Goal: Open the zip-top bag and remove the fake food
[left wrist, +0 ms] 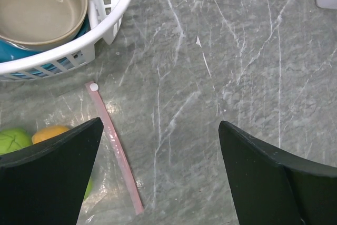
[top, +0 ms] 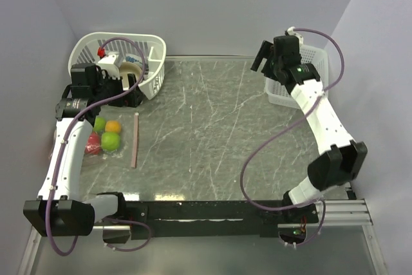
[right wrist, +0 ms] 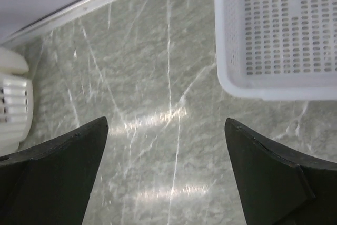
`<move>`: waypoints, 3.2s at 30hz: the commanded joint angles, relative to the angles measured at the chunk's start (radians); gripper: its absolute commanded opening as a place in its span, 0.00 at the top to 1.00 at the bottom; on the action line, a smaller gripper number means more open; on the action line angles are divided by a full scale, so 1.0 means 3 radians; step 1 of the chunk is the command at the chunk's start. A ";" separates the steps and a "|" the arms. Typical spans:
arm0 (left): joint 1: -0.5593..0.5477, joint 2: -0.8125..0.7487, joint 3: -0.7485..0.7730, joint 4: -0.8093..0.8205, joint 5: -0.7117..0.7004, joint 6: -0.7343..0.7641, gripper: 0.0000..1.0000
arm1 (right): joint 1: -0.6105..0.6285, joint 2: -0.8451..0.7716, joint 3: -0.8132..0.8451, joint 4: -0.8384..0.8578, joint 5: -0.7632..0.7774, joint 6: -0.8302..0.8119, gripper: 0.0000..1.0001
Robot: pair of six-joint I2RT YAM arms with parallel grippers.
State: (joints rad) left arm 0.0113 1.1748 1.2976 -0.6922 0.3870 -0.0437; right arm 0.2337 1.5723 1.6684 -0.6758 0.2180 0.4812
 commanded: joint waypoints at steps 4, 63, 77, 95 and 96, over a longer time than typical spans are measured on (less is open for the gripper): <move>-0.0002 -0.0106 0.0011 0.0083 -0.0083 0.0110 0.01 | -0.0114 0.1062 0.1417 -0.0533 0.0821 -0.0126 0.00; 0.0044 -0.0699 -0.0536 0.0241 -0.0395 0.0626 0.01 | 0.2012 0.0123 -0.2146 0.0427 0.0230 0.1310 0.74; 0.0044 -0.0347 -0.1772 0.0997 -0.1279 0.1239 0.01 | 0.2887 0.0491 -0.1414 0.0074 0.0388 0.1392 0.42; -0.0098 -0.0087 -0.2397 0.1591 -0.1755 0.1393 0.01 | 0.2892 -0.0634 -0.1752 0.0509 0.1048 0.1137 0.15; -0.0114 -0.0030 -0.2408 0.1627 -0.1776 0.1398 0.01 | 0.2892 -0.0679 -0.1757 0.0539 0.1053 0.1137 0.15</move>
State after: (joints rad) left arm 0.0097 1.1069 0.6033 -0.2867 -0.1173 0.3622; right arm 1.1019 1.4006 1.1450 -0.5678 0.4835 0.8433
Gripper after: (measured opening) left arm 0.994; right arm 0.851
